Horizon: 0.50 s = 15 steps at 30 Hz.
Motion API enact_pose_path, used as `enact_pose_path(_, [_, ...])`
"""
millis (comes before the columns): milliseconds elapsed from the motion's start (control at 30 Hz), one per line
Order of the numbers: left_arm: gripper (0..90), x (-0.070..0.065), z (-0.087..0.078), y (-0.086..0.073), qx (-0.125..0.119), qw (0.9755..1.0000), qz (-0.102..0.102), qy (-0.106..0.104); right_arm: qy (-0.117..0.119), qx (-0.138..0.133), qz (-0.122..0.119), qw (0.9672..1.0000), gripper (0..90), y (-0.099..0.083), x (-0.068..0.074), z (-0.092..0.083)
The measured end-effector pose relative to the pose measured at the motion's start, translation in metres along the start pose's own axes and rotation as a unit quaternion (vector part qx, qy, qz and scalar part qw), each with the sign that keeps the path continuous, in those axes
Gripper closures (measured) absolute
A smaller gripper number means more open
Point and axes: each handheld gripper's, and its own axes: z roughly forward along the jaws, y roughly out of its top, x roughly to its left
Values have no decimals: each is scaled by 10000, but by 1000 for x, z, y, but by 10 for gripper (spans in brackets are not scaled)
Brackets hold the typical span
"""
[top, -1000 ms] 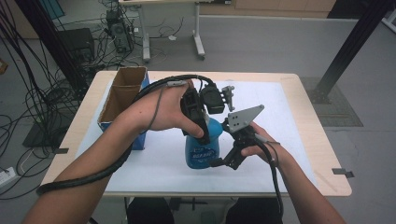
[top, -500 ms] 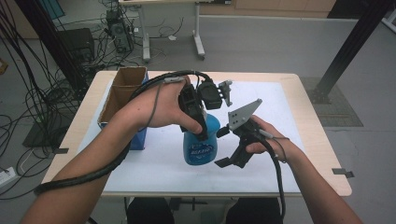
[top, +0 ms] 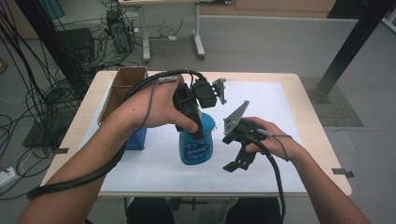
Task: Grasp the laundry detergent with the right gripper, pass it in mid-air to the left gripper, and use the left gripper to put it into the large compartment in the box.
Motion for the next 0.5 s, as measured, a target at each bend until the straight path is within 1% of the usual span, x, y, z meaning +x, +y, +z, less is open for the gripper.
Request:
enact_pose_path(33, [379, 0, 0, -1, 2, 10000, -5, 6, 0, 0, 0, 10000, 27, 0, 0, 0])
enact_pose_path(67, [379, 1, -1, -2, 30, 10000, -40, 10, -13, 208, 16, 9998, 24, 0, 0, 1])
enact_pose_path(100, [380, 1, -1, -2, 30, 10000, -40, 10, -13, 208, 16, 9998, 24, 0, 0, 1])
enact_pose_path(133, [380, 0, -1, -2, 21, 10000, -55, 23, -8, 327, 7, 9995, 24, 1, 1, 1])
enact_pose_path(167, [379, 0, -2, -3, 24, 10000, -64, 31, -39, 521, 32, 9986, 24, 1, 1, 2])
enact_pose_path(200, [379, 0, -2, -4, 50, 10000, -63, 40, -39, 521, 32, 9986, 24, 1, 1, 2])
enact_pose_path(233, [379, 0, -3, -4, 43, 9999, -92, 42, -32, 648, 96, 9978, 23, 1, 1, 2])
enact_pose_path(300, [379, 0, -3, -5, 54, 9999, -92, 55, -60, 789, 143, 9968, 24, 1, 1, 3])
enact_pose_path(400, [379, -1, -4, -5, 59, 9999, -135, 59, -78, 861, 98, 9962, 27, 2, 2, 5])
enact_pose_path(500, [380, -1, -4, -5, 86, 9999, -137, 48, -102, 871, 88, 9961, 30, 2, 3, 6])
